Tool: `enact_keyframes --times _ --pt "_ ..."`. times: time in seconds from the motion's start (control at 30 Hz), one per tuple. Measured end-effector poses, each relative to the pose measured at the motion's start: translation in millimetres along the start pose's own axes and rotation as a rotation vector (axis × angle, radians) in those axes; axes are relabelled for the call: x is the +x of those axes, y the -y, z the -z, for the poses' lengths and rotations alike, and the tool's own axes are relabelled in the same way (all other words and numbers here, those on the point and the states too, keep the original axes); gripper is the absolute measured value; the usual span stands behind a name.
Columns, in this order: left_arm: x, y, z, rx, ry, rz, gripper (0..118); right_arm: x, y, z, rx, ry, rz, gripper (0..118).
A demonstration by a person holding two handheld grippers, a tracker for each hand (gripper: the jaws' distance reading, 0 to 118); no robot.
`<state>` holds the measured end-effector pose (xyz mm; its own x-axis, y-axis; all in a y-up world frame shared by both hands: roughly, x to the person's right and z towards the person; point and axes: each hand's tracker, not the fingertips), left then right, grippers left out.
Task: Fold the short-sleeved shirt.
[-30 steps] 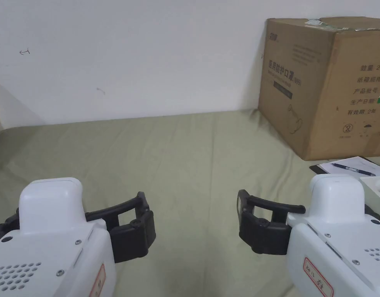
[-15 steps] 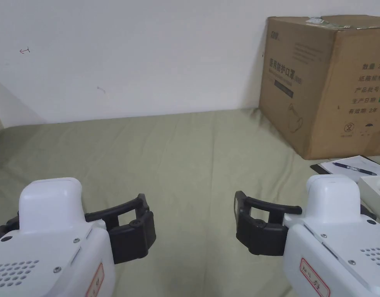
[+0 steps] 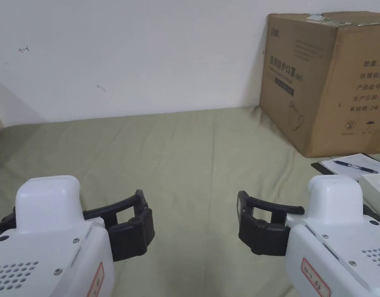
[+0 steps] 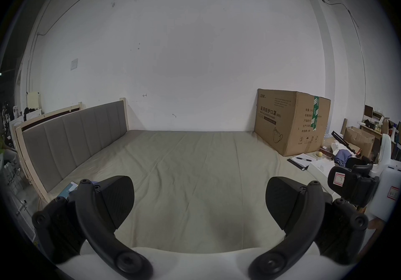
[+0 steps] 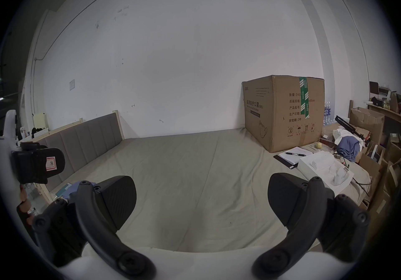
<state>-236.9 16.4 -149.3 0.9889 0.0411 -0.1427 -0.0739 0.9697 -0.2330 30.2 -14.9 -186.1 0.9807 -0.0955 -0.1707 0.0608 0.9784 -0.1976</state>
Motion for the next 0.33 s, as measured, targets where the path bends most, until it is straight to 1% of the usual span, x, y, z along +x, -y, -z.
enact_keyframes --times 0.17,0.33 --pt "0.0 -0.6 -1.0 0.018 0.01 0.008 118 0.6 -0.1 0.4 -0.001 0.002 0.002 118" --pt "-3.7 -2.7 3.5 0.0 0.003 -0.042 118 0.5 -0.7 0.4 0.001 0.0 0.001 118"
